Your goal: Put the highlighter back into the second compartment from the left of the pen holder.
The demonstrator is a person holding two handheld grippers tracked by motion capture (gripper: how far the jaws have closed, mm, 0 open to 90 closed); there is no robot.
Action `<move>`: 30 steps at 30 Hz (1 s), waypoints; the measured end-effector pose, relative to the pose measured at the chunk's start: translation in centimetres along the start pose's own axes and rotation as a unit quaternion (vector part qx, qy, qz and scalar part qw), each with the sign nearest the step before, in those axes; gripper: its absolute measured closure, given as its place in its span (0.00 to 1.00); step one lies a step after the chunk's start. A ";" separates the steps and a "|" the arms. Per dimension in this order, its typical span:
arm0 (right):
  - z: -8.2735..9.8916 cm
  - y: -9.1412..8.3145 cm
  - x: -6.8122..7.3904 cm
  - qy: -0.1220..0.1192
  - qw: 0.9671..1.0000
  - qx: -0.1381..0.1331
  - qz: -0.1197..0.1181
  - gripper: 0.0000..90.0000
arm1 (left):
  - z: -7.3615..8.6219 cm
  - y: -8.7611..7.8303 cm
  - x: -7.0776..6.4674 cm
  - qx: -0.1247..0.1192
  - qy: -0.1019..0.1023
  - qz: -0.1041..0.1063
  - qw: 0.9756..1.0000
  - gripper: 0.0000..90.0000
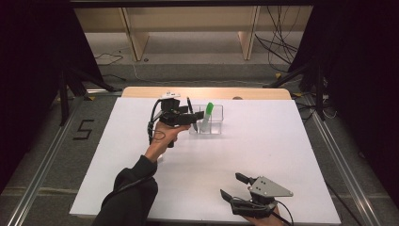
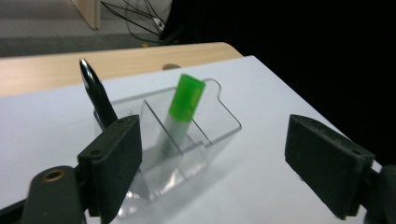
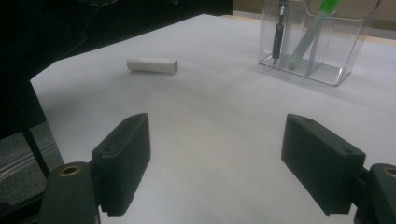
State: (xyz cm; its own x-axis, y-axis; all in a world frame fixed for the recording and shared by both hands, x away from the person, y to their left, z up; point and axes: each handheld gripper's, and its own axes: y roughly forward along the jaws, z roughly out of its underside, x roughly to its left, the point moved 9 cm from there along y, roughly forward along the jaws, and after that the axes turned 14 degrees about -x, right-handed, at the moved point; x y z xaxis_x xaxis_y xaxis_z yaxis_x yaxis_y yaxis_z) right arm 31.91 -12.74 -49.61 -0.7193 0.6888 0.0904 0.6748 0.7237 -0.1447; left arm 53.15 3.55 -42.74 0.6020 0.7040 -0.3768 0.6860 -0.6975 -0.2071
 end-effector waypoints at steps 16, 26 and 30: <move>0.2 0.2 0.0 -0.002 1.000 0.004 0.000 0.28 | 4.1 -3.9 2.7 0.052 0.028 -0.006 0.998 0.20; 0.2 0.1 0.2 -0.006 1.000 0.005 -0.002 0.28 | 5.4 -4.3 3.5 0.083 0.055 -0.010 0.995 0.20; 0.2 0.2 0.1 -0.006 1.000 0.005 -0.001 0.28 | 5.6 -4.9 3.7 0.095 0.065 -0.011 0.993 0.20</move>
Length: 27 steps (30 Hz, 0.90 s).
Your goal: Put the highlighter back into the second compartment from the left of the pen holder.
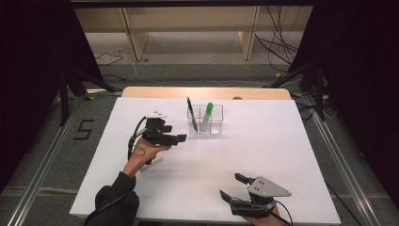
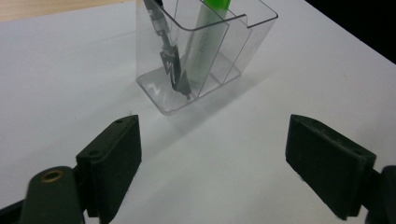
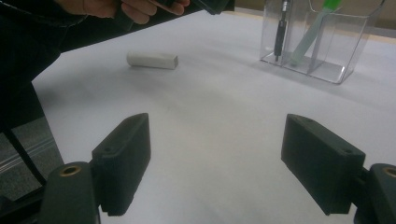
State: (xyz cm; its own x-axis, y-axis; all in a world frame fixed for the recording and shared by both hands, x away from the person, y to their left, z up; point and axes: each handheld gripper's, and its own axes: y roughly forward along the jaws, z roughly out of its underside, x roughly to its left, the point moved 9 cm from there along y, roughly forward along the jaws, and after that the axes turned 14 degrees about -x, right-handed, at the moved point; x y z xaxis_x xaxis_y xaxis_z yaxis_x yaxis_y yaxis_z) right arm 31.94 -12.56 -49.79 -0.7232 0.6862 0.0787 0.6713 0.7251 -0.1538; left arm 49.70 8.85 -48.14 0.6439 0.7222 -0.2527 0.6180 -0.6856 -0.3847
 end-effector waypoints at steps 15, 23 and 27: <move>0.0 0.0 -0.1 -0.003 1.000 0.000 -0.001 0.28 | 2.5 -2.1 0.5 0.085 0.054 -0.005 0.995 0.20; 0.1 -0.1 -0.3 -0.001 1.000 0.000 -0.001 0.28 | 3.9 -3.5 1.6 0.132 0.077 -0.023 0.988 0.20; 0.1 -0.1 -0.4 0.000 1.000 0.001 0.000 0.28 | 4.3 -4.2 2.3 0.149 0.082 -0.033 0.985 0.21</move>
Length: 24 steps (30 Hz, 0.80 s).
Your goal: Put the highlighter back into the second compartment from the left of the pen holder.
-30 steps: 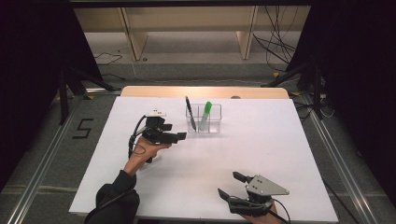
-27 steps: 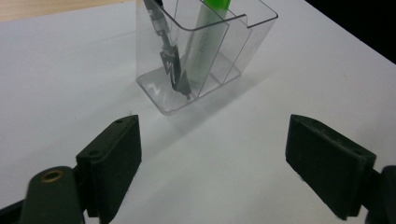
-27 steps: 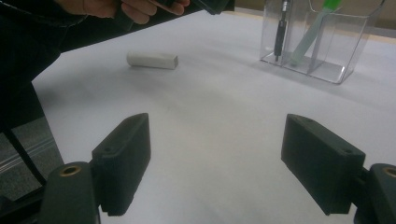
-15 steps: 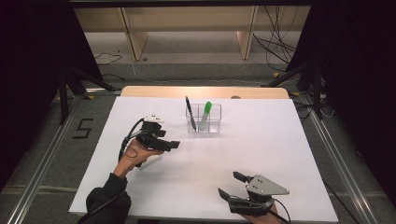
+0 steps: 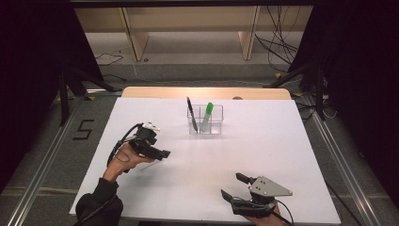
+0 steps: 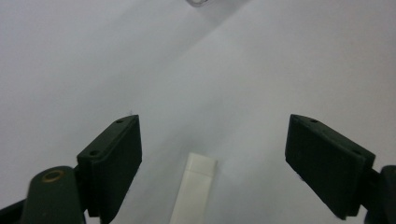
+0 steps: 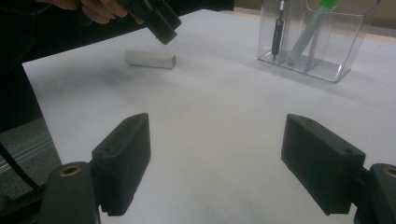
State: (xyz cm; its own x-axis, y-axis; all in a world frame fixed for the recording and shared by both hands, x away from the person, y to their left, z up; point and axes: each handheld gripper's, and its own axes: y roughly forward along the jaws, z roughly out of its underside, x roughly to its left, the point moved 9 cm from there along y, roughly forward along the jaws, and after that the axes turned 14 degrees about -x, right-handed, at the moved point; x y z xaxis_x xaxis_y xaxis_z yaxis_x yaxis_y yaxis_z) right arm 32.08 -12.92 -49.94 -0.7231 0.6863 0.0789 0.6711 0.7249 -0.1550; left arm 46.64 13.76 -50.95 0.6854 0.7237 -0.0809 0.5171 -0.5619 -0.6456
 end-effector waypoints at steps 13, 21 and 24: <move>0.1 0.0 0.0 -0.003 1.000 0.003 0.000 0.28 | 2.3 -1.2 1.3 0.055 0.021 -0.010 0.998 0.23; 0.1 0.1 0.1 -0.004 1.000 0.004 -0.001 0.28 | 3.5 -1.9 2.0 0.074 0.017 -0.006 0.997 0.23; 0.1 0.1 0.1 -0.004 1.000 0.004 -0.001 0.28 | 3.9 -2.0 2.2 0.083 0.015 -0.007 0.996 0.23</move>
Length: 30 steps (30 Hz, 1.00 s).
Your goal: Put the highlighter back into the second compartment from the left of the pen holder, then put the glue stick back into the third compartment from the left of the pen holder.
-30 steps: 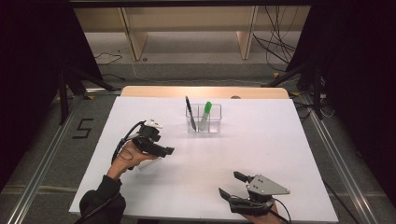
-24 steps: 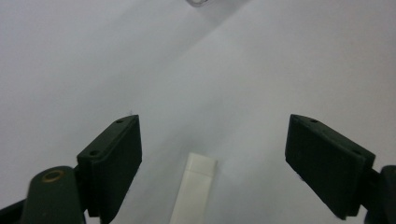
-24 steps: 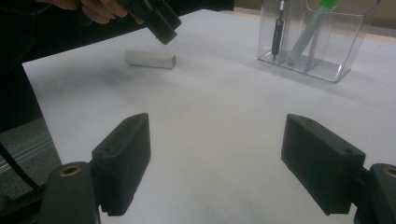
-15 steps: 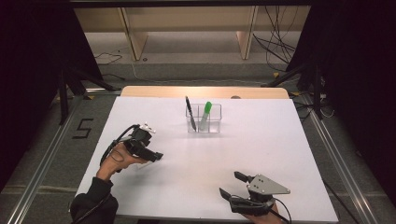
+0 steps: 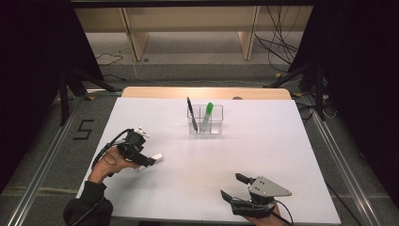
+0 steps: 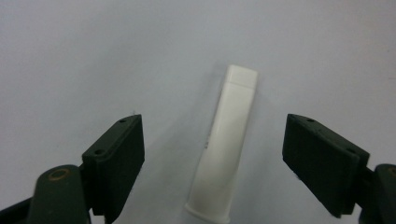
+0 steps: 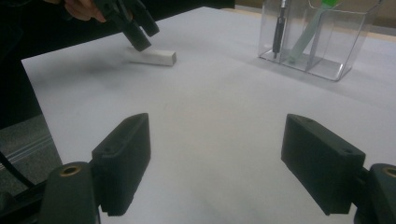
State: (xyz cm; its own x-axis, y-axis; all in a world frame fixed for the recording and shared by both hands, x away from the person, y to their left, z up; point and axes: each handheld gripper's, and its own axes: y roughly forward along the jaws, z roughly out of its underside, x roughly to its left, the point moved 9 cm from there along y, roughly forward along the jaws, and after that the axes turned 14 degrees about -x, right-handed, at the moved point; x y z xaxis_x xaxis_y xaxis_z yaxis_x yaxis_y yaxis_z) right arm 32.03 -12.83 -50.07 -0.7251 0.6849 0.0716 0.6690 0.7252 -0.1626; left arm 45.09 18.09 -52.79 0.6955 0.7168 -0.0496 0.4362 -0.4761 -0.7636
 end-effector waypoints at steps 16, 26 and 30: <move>0.1 0.1 0.1 -0.002 1.000 0.003 -0.001 0.28 | 2.2 0.3 0.8 0.061 0.009 -0.012 0.998 0.23; 0.1 0.0 0.0 -0.003 1.000 0.002 -0.001 0.28 | 2.8 0.4 0.8 0.071 0.028 -0.002 0.997 0.35; 0.1 0.0 0.0 -0.005 1.000 0.004 0.000 0.28 | 2.8 0.5 0.8 0.071 0.035 0.002 0.997 0.40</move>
State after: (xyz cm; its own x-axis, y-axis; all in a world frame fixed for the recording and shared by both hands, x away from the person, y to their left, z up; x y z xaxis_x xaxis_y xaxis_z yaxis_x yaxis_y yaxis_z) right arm 31.95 -12.83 -50.20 -0.7273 0.6835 0.0623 0.6670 0.7252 -0.1708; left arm 44.27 19.86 -55.05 0.7372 0.6756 -0.0118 0.3514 -0.3983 -0.8473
